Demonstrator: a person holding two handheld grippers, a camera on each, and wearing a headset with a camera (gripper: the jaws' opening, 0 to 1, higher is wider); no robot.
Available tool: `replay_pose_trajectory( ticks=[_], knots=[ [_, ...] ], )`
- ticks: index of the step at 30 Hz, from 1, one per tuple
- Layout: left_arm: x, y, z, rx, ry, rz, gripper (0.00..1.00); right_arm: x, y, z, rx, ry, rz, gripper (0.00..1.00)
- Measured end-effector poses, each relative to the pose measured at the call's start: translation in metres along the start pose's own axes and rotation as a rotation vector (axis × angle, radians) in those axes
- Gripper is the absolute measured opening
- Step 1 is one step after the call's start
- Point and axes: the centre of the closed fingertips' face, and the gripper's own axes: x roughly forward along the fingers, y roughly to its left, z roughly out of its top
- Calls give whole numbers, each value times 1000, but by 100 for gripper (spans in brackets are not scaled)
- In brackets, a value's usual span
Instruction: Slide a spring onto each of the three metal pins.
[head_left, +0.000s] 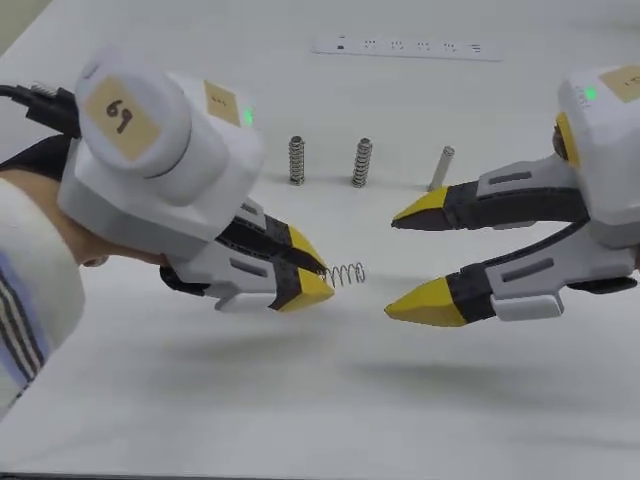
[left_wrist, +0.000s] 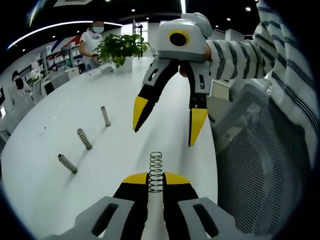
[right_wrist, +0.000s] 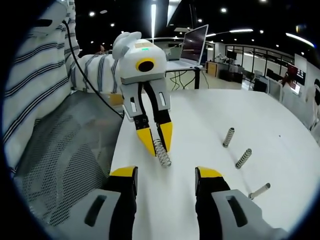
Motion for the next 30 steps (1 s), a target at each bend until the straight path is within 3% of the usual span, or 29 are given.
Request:
replay_pose_trajectory(
  ticks=[4, 8, 20, 30],
  knots=[
    [1, -2, 3, 20, -12, -10, 2, 3, 2, 2, -13, 1, 15, 38],
    [2, -6, 5, 30, -25, -27, 2, 7, 2, -1, -59, 40, 19, 32],
    [4, -12, 13, 39, -54, -41, 2, 10, 8, -2, -72, 49, 41, 17],
    [5, -16, 17, 42, -68, -49, 2, 11, 13, -3, -78, 60, 58, 11]
  ],
)
